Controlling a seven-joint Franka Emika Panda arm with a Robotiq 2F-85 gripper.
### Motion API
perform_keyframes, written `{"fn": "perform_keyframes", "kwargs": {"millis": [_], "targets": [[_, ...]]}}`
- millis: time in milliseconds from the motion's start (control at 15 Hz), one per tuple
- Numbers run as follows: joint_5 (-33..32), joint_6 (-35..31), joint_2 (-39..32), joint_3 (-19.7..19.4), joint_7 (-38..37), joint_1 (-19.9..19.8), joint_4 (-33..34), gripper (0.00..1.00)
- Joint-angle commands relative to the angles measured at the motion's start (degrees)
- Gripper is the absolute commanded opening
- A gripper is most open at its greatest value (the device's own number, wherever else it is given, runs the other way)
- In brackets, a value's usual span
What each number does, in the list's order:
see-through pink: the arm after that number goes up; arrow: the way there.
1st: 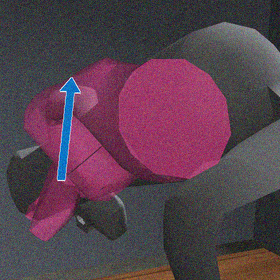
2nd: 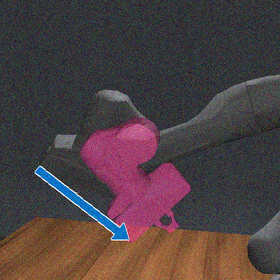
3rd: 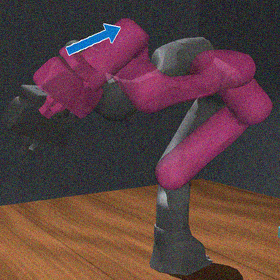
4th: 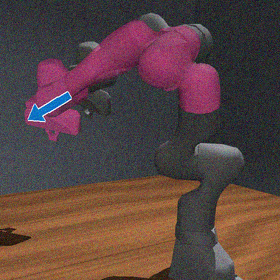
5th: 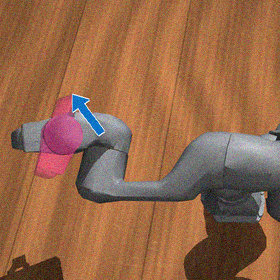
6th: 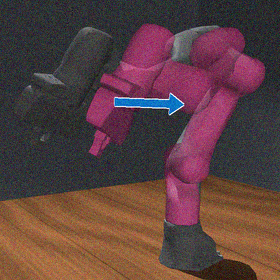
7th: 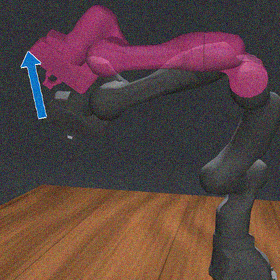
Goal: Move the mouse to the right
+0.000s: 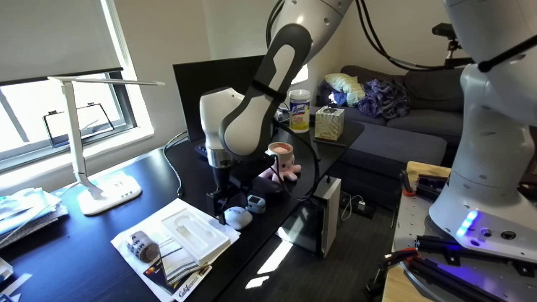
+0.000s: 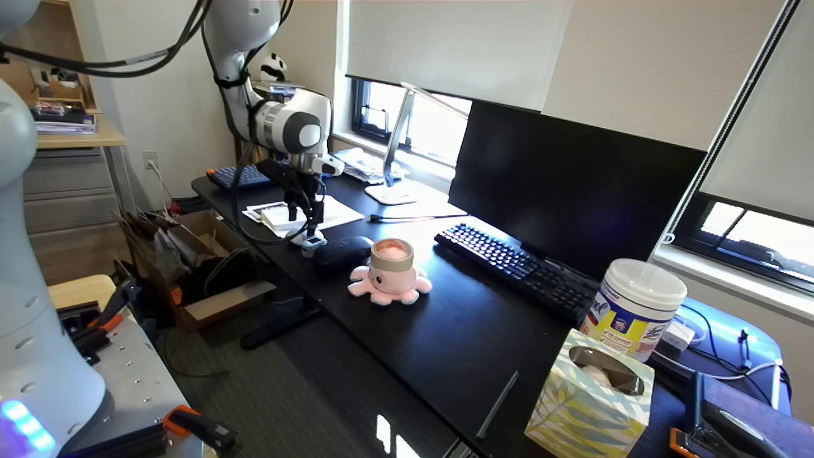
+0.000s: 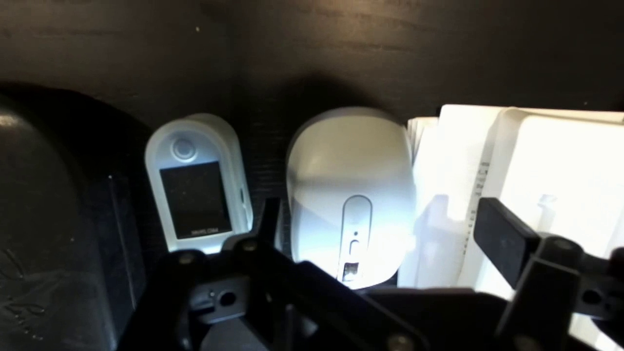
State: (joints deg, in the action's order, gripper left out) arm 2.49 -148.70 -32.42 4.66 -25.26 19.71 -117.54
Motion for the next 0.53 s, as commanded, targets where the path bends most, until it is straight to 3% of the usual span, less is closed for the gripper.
{"fn": "perform_keyframes", "kwargs": {"millis": [0,200,267,467], "targets": [[1.35,0.18,-0.4,0.56,0.43,-0.48,-0.01,1.0],[1.69,0.41,-0.73,0.74,0.6,-0.66,0.0,1.0],[1.34,0.38,-0.75,0.4,0.21,-0.33,0.01,0.75],[1.15,0.6,-0.79,0.21,-0.03,-0.14,0.11,0.58]]}}
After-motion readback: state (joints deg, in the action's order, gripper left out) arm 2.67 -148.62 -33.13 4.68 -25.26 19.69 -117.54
